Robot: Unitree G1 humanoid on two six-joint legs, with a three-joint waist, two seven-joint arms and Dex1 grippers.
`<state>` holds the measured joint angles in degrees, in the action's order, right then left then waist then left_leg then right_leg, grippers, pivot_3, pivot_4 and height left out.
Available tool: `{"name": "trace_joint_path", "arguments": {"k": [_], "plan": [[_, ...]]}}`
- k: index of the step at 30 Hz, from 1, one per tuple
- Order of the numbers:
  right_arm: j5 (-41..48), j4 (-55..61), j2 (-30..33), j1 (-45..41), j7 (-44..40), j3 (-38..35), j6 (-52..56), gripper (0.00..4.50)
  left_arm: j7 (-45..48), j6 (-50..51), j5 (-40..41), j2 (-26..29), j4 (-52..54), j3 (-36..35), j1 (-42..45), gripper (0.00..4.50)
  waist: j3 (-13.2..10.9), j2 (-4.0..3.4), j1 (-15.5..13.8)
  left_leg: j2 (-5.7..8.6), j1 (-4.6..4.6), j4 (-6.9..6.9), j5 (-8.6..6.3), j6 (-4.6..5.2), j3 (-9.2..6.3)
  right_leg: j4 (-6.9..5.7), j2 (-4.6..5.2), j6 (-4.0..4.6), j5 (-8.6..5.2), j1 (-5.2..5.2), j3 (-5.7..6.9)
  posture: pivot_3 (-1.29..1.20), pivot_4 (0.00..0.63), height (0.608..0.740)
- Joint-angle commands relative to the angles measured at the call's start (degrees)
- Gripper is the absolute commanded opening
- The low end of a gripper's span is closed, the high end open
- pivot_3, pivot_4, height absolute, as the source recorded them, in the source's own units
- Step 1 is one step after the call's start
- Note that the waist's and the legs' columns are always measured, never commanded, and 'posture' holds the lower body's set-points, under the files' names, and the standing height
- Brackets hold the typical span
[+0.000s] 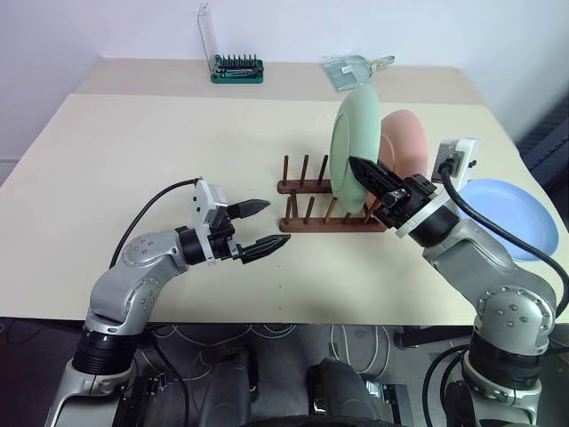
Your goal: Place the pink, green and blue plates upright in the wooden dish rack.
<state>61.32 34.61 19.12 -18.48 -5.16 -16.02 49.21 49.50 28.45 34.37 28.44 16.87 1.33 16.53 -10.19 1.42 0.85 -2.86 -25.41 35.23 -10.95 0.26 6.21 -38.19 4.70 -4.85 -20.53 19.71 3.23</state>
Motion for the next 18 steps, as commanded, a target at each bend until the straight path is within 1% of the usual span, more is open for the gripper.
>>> {"name": "trace_joint_path", "arguments": {"k": [1,4,5,6,12,18], "plan": [[1.31,0.96,0.69,-0.32,0.18,-0.18,-1.65,2.01,-0.37,0.03,0.71,-0.3,2.29,-0.36,0.74,4.5,0.0,0.0,0.01,0.0,0.0,0.0,0.0,0.0,0.0,0.0,0.0,0.0,0.0,0.0,0.0,0.0,0.15,0.732],[0.49,0.98,1.18,-0.73,0.1,0.32,-2.06,3.5,-0.35,-0.04,0.63,-0.35,1.89,-0.43,0.94,4.5,0.0,0.0,0.01,0.0,0.0,0.0,0.0,0.0,0.0,0.0,0.0,0.0,0.0,0.0,0.0,0.0,0.15,0.732],[0.02,1.04,1.38,-0.9,0.11,0.59,-2.28,4.09,-0.3,-0.07,0.61,-0.38,1.74,-0.44,0.99,4.5,0.0,0.0,0.01,0.0,0.0,0.0,0.0,0.0,0.0,0.0,0.0,0.0,0.0,0.0,0.0,0.0,0.15,0.732],[-0.49,1.13,1.64,-1.07,0.12,0.88,-2.49,4.45,-0.28,-0.08,0.59,-0.42,1.65,-0.46,1.03,4.5,0.0,0.0,0.01,0.0,0.0,0.0,0.0,0.0,0.0,0.0,0.0,0.0,0.0,0.0,0.0,0.0,0.15,0.732],[-3.03,1.91,4.4,-3.35,-0.27,1.86,-3.84,4.45,-0.74,0.36,0.76,-0.66,2.46,-0.26,0.89,4.5,0.0,-0.01,0.01,0.0,0.0,0.0,0.0,0.0,0.0,0.0,0.0,0.0,0.0,0.01,0.0,0.0,0.15,0.732],[-5.51,3.18,9.53,-7.49,-2.18,2.37,-4.22,4.45,-1.89,1.57,1.24,-0.92,4.41,-0.02,0.67,4.5,-0.02,-0.03,-0.02,0.0,-0.03,0.0,0.0,-0.01,0.0,0.0,0.0,0.0,0.0,0.03,0.0,0.0,0.15,0.732]]}}
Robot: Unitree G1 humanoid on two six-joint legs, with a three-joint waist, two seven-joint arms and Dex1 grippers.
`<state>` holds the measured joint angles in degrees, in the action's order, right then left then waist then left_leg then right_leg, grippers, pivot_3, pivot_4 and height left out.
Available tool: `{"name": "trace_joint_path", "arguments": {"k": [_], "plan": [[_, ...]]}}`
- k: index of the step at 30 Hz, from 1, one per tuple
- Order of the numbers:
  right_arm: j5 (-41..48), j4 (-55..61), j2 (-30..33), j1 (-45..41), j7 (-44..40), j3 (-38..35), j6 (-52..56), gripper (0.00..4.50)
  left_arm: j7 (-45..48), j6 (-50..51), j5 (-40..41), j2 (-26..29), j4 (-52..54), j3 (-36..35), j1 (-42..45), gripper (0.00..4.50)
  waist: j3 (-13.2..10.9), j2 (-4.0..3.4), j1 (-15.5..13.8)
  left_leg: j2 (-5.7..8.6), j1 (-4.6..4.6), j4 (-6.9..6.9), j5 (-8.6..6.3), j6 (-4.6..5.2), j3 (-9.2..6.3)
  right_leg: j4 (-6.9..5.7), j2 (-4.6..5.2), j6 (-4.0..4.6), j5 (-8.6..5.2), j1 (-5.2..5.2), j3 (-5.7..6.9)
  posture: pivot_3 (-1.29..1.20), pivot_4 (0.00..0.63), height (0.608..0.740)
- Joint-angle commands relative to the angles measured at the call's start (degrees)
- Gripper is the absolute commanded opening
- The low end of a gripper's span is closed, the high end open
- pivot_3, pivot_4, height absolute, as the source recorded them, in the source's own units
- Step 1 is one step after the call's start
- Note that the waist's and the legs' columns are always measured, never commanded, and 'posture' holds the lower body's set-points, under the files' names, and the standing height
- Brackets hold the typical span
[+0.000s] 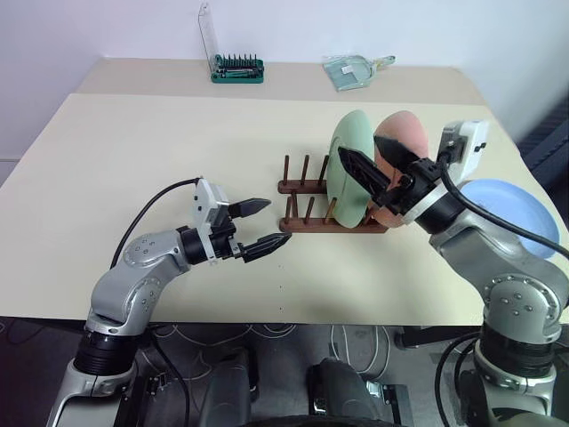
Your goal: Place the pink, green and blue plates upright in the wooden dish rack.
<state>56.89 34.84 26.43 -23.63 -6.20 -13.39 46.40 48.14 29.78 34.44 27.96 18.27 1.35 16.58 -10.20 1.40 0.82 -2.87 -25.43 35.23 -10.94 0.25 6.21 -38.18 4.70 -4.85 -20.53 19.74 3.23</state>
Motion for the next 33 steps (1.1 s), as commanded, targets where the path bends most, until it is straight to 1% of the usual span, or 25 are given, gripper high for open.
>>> {"name": "trace_joint_path", "arguments": {"k": [1,5,8,11,12,15,16,18,19,21,27,31,33], "plan": [[-2.66,3.18,4.53,-3.55,-2.25,-0.85,-2.02,4.45,-0.77,0.57,1.25,-0.52,3.25,-0.02,0.81,4.5,-0.02,-0.03,0.01,0.0,0.0,0.0,0.0,0.0,0.0,0.0,0.0,0.0,0.0,0.01,0.0,0.0,0.15,0.732],[-5.93,1.38,12.36,-4.73,-6.33,-5.71,-4.08,4.45,-0.97,1.22,1.21,-0.7,3.25,-0.04,1.48,4.5,-0.04,-0.07,-0.21,0.01,-0.01,0.01,0.0,0.0,0.0,0.04,0.0,0.0,0.0,-0.01,0.01,0.0,0.15,0.732],[-9.9,-3.2,20.25,-1.54,-10.82,-13.25,-5.52,4.45,0.25,0.69,0.91,-0.57,1.57,-0.19,1.78,4.5,-0.06,-0.08,-0.57,0.03,-0.04,0.02,0.01,-0.01,0.0,0.11,0.02,-0.01,0.0,-0.05,0.02,0.0,0.15,0.732],[-13.05,-7.88,27.27,9.41,-22.01,-23.91,-7.11,4.45,2.68,-0.33,0.65,-0.55,-1.11,0.11,2.04,4.5,-0.05,-0.09,-1.26,0.05,-0.01,0.03,0.01,-0.01,0.02,0.22,0.01,-0.03,0.0,-0.13,0.03,0.0,0.15,0.732],[-14.35,-8.88,28.42,12.75,-24.66,-25.86,-7.98,4.45,3.28,-0.62,0.51,-0.58,-1.67,0.22,2.13,4.5,-0.05,-0.1,-1.49,0.05,-0.01,0.02,0.01,-0.01,0.03,0.24,0.01,-0.03,-0.01,-0.14,0.03,0.0,0.15,0.732],[-18.12,-11.15,29.13,19.68,-28.32,-27.7,-10.36,4.45,4.46,-1.36,-0.03,-0.7,-2.66,0.55,2.33,4.5,-0.02,-0.22,-1.06,0.02,0.03,0.01,0.02,-0.01,0.04,0.2,-0.03,-0.03,-0.01,-0.13,0.01,0.0,0.15,0.732],[-20.11,-11.83,29.11,22.62,-29.36,-27.46,-10.83,4.45,4.91,-1.59,-0.2,-0.74,-2.96,0.73,2.4,4.5,0.01,-0.26,-0.97,0.01,0.06,0.02,0.01,0.0,0.04,0.17,-0.03,-0.03,-0.01,-0.14,0.0,0.0,0.15,0.732],[-28.14,-14.03,30.43,29.47,-30.19,-22.83,-13.43,4.45,5.57,-1.99,-0.55,-0.91,-3.57,1.17,2.8,4.5,0.04,-0.31,-1.01,0.0,0.11,0.02,-0.03,0.07,0.02,0.15,-0.05,-0.03,-0.01,-0.19,0.01,0.0,0.15,0.732],[-31.8,-15.74,30.83,31.45,-30.02,-20.15,-15.32,4.45,5.81,-2.14,-0.7,-0.97,-3.81,1.38,3.04,4.5,0.05,-0.32,-0.99,0.0,0.12,0.04,-0.03,0.07,0.01,0.15,-0.05,-0.03,-0.01,-0.2,0.01,0.0,0.15,0.732],[-36.9,-19.75,30.5,32.45,-28.6,-15.48,-17.87,4.45,6.15,-2.43,-0.91,-1.03,-4.17,1.64,3.27,4.5,0.04,-0.34,-0.8,0.02,0.12,0.06,-0.02,0.04,0.03,0.15,-0.05,-0.04,-0.01,-0.2,0.0,0.0,0.15,0.732],[-46.97,-33.37,27.62,26.48,-23.82,-4.88,-22.63,4.45,6.22,-2.93,-1.27,-0.84,-3.52,1.73,2.39,4.5,0.05,-0.45,0.05,0.01,0.11,0.09,0.14,-0.22,0.03,0.12,-0.08,-0.04,-0.01,-0.18,0.0,0.0,0.15,0.732],[-49.91,-40.21,25.94,22.52,-23.5,-1.36,-25.57,4.45,5.64,-2.77,-1.19,-0.63,-2.52,1.22,1.39,4.5,0.05,-0.47,-0.05,0.02,0.11,0.1,0.16,-0.24,0.03,0.11,-0.09,-0.05,-0.01,-0.18,0.0,0.0,0.15,0.732],[-50.83,-43.31,25.21,20.68,-23.26,-0.44,-26.8,3.93,5.25,-2.49,-1.0,-0.44,-1.92,0.9,1.04,4.5,0.05,-0.46,-0.05,0.02,0.11,0.13,0.16,-0.25,0.03,0.11,-0.1,-0.05,-0.01,-0.2,0.0,0.0,0.15,0.732]]}}
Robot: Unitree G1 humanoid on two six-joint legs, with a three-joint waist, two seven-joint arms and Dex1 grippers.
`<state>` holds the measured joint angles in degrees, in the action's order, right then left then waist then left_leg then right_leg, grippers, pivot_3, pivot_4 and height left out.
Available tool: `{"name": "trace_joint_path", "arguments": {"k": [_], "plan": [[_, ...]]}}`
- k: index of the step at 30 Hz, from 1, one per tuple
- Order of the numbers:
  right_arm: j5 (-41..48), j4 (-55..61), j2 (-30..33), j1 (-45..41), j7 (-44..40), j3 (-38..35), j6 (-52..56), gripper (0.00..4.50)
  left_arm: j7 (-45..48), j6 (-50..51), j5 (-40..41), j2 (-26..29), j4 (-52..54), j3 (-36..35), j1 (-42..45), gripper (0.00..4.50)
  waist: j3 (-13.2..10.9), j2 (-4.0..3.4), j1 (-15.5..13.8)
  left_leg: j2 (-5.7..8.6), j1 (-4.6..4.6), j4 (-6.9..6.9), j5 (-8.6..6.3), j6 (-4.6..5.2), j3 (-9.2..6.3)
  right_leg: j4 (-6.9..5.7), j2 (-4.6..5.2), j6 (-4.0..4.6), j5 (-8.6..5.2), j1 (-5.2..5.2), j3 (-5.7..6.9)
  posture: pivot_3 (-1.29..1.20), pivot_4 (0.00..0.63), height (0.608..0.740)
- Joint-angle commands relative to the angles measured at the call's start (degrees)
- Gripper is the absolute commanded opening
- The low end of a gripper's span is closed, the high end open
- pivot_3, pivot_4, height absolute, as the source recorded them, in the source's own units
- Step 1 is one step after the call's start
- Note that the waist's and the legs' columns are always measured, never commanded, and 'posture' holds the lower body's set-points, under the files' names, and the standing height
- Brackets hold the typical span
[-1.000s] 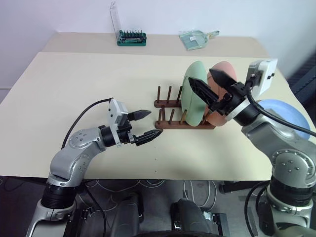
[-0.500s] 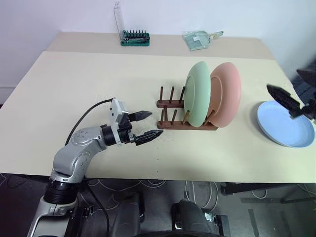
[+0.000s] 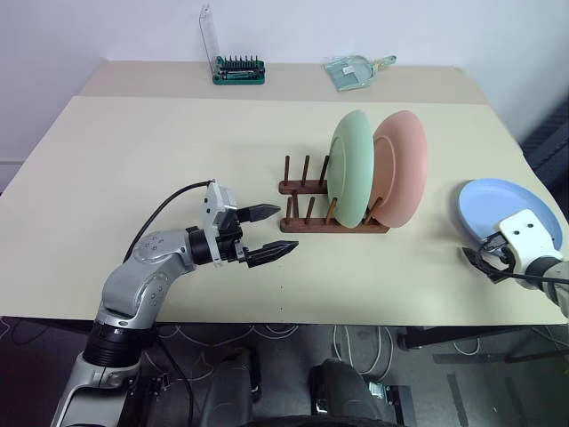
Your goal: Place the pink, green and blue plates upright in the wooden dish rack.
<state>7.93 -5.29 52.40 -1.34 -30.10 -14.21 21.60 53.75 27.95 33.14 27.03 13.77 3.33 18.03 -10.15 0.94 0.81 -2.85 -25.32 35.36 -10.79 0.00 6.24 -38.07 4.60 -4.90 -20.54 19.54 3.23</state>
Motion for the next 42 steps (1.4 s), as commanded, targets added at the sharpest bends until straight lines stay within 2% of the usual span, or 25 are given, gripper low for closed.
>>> {"name": "trace_joint_path", "arguments": {"k": [1,8,16,20,24,27,31,33,38,42], "plan": [[-2.46,-4.5,-0.92,-2.26,0.86,0.77,-2.6,3.61,-0.58,-0.5,0.41,0.57,2.84,-1.24,-0.53,4.5,0.0,0.0,-0.07,0.0,0.0,0.02,0.0,0.0,0.0,-0.01,0.0,0.0,0.0,-0.01,0.0,0.0,0.15,0.732],[-4.34,-5.27,-1.53,-3.61,1.44,1.37,-4.6,0.07,-1.55,0.13,0.91,0.85,3.37,-1.7,-0.74,4.5,0.01,-0.02,-0.19,0.01,0.0,0.03,0.0,0.0,-0.01,0.0,0.02,-0.01,0.0,-0.04,0.01,0.0,0.15,0.732],[-8.94,2.52,-0.82,-8.49,10.66,-3.0,-4.01,0.02,-0.59,-0.67,0.58,0.63,2.0,-1.29,-0.47,4.5,-0.02,-0.27,0.07,0.0,0.01,0.05,0.0,-0.01,0.0,-0.05,0.01,0.0,0.0,-0.01,0.0,0.0,0.15,0.732],[-8.23,12.16,-0.47,-16.46,12.42,-5.08,-7.1,0.02,0.21,-1.18,0.42,0.48,1.4,-1.02,-0.65,4.5,-0.06,-0.61,0.17,0.0,0.0,0.04,0.02,-0.03,0.02,-0.08,0.0,0.0,0.0,0.05,0.0,0.0,0.15,0.732],[-4.87,20.3,-1.35,-28.16,10.04,-2.93,-7.09,0.02,0.74,-1.5,0.15,0.18,0.97,-0.71,-0.65,4.5,-0.06,-0.64,-0.06,-0.02,0.0,-0.02,0.05,-0.09,0.0,-0.09,-0.05,0.0,0.0,0.09,0.0,0.0,0.15,0.732],[2.0,26.22,-4.54,-33.57,6.27,-0.94,-5.14,0.02,0.79,-1.6,0.08,0.04,1.1,-0.66,-0.83,4.5,-0.06,-0.59,-0.22,-0.01,-0.02,-0.03,0.05,-0.09,-0.02,-0.04,-0.03,0.0,0.0,0.05,0.0,0.0,0.15,0.732],[20.03,36.46,-14.22,-39.76,5.13,2.39,4.63,0.02,0.06,-1.48,0.21,-0.04,1.67,-1.05,-1.57,4.5,-0.06,-0.58,-0.08,-0.01,-0.03,-0.01,0.04,-0.07,-0.03,-0.04,0.02,0.01,0.0,0.03,0.0,0.0,0.15,0.732],[31.35,40.37,-21.71,-40.83,8.06,4.37,9.8,0.02,-0.65,-1.69,0.12,-0.1,1.94,-1.44,-2.07,4.5,-0.06,-0.58,0.13,-0.03,-0.03,-0.02,0.04,-0.07,-0.05,-0.13,0.03,0.01,0.0,0.06,-0.01,0.0,0.15,0.732],[49.27,42.74,-35.86,-38.24,17.95,7.69,16.64,0.02,-1.67,-3.36,-0.73,0.82,0.69,-3.34,-2.6,4.5,-0.01,-0.5,-0.05,-0.04,-0.06,-0.03,0.02,-0.03,-0.09,-0.14,0.05,0.02,0.0,0.07,0.02,0.0,0.15,0.732],[57.46,42.89,-40.8,-34.99,24.76,9.37,19.76,0.02,-1.76,-4.66,-1.82,2.03,-0.94,-4.52,-2.96,4.5,0.0,-0.47,-0.03,0.01,-0.08,-0.01,-0.03,0.06,-0.08,-0.13,0.09,0.02,0.0,0.08,0.02,0.0,0.15,0.732]]}}
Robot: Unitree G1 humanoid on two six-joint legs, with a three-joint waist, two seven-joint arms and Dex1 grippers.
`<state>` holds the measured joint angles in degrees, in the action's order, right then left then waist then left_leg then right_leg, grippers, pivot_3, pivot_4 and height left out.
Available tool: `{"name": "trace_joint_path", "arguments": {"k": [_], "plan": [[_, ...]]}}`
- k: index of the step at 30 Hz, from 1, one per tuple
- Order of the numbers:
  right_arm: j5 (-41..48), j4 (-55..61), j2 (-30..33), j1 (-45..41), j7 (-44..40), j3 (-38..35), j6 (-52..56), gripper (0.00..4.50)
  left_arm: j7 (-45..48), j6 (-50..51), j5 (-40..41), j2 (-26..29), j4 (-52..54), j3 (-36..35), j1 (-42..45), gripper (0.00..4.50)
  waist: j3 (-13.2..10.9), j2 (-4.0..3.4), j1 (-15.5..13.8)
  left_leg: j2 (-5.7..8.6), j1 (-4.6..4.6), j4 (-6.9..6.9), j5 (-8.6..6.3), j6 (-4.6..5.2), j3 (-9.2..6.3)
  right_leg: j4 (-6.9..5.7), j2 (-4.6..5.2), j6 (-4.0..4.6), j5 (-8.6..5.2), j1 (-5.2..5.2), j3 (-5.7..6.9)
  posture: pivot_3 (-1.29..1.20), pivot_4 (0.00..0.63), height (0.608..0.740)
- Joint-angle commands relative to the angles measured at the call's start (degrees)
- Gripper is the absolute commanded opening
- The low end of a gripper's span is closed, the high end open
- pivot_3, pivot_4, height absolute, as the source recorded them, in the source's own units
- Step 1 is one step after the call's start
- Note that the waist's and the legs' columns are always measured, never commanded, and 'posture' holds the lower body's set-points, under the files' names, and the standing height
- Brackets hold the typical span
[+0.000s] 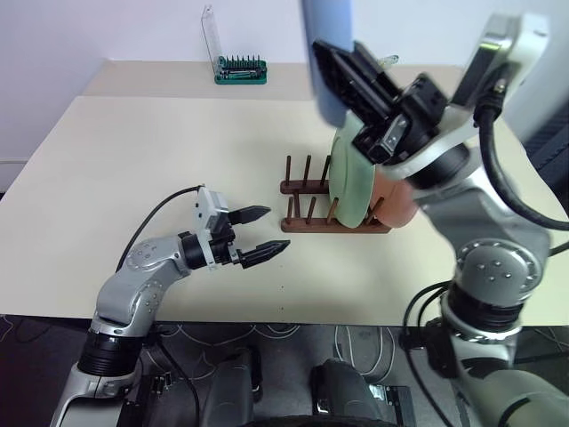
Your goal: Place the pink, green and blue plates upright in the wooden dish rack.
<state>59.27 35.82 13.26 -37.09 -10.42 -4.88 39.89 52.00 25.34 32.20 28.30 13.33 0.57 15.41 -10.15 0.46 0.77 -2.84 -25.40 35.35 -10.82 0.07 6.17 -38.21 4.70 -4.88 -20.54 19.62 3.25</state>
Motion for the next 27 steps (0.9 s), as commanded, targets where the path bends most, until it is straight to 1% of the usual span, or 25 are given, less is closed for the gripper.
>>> {"name": "trace_joint_path", "arguments": {"k": [1,5,11,21,26,27], "plan": [[7.49,1.77,-2.7,1.75,7.51,0.41,1.82,0.02,0.07,-2.23,-0.98,1.13,-0.79,-2.17,-0.5,4.5,0.0,0.01,0.06,0.01,0.0,0.0,0.0,0.0,0.0,0.0,0.0,0.0,0.0,0.01,0.0,0.0,0.15,0.732],[11.17,2.01,-4.42,4.61,13.65,1.62,2.63,0.02,0.06,-2.27,-0.86,1.88,-0.58,-2.79,-0.98,4.5,0.0,0.01,0.22,-0.01,0.0,-0.04,-0.01,0.02,0.0,-0.02,-0.01,0.0,0.0,0.06,-0.01,0.0,0.15,0.732],[10.51,1.49,-4.45,7.11,18.14,2.88,2.33,0.02,-0.54,-1.41,-0.55,2.13,0.47,-2.72,-1.12,4.5,0.0,0.01,0.23,-0.01,0.0,-0.06,-0.06,0.11,0.01,-0.02,-0.02,0.0,0.0,0.08,-0.01,0.0,0.15,0.732],[9.16,-0.11,-4.85,9.06,20.92,2.76,1.35,0.02,-0.82,-0.82,-0.33,2.25,0.88,-2.19,-0.84,4.5,0.0,0.0,0.24,-0.01,-0.01,-0.07,-0.07,0.11,0.01,-0.02,-0.02,0.0,0.0,0.1,-0.02,0.0,0.15,0.732],[10.11,-1.36,-5.21,9.82,21.59,2.47,1.29,0.02,-1.01,-0.75,-0.44,2.12,0.93,-2.04,-0.79,4.5,0.0,0.0,0.27,-0.01,-0.02,-0.08,-0.08,0.13,0.02,-0.02,-0.02,0.0,0.0,0.1,-0.02,0.0,0.15,0.732],[10.22,-1.59,-5.32,9.87,21.67,2.44,1.22,0.34,-1.04,-0.73,-0.43,2.12,0.96,-2.06,-0.81,4.5,0.0,0.0,0.26,-0.02,-0.02,-0.08,-0.08,0.13,0.01,-0.02,-0.02,0.0,0.0,0.11,-0.02,0.0,0.15,0.732]]}}
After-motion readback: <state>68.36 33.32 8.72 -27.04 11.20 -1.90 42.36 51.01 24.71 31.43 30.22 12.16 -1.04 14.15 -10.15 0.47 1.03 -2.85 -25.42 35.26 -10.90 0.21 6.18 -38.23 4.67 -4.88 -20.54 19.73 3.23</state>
